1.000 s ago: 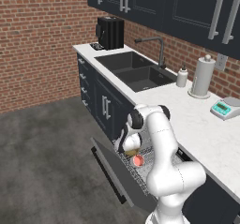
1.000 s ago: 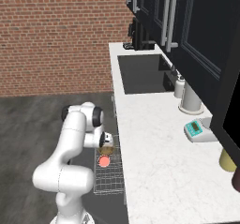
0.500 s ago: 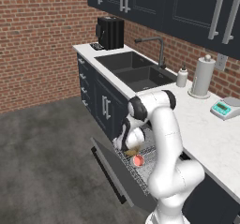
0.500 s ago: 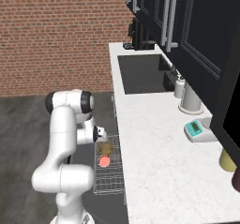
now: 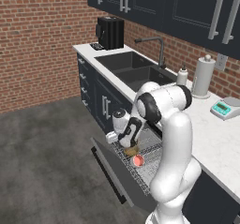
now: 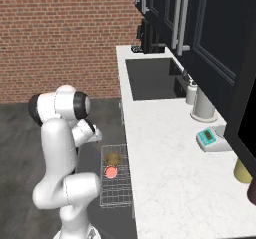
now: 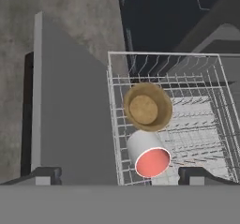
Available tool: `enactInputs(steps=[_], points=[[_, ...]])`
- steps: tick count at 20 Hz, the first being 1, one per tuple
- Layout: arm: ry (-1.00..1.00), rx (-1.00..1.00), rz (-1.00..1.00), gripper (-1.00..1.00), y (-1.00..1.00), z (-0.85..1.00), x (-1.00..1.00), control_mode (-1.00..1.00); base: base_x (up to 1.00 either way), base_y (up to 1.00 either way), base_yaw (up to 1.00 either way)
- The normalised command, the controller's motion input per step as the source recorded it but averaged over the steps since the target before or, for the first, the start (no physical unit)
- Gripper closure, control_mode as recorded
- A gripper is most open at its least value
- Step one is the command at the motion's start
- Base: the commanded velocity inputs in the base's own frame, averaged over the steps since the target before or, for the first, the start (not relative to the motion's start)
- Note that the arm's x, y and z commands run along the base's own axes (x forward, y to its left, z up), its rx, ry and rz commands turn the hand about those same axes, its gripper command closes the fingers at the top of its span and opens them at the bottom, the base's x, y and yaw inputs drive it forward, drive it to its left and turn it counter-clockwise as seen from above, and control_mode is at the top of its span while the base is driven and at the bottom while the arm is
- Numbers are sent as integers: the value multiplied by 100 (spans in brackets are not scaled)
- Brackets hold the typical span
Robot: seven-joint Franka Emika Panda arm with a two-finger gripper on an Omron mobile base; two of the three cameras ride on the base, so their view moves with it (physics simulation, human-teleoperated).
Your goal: Pick up the cup and bowl from the counter, place them in the dishwasher, and close the dishwasher door.
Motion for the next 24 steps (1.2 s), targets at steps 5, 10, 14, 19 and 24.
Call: enactInputs(steps=[5,10,14,19,24], points=[[14,-6,0,-100,50,100,-29,-100,0,0,0],[32,-9,0,-100,43,43,-49,-100,0,0,0],[19,-8,0,-100,53,70,-43,-100,0,0,0],[8,-9,0,-100,70,36,-21,-100,0,0,0],[-3,-14,0,-100,66,-67,0,-100,0,0,0]])
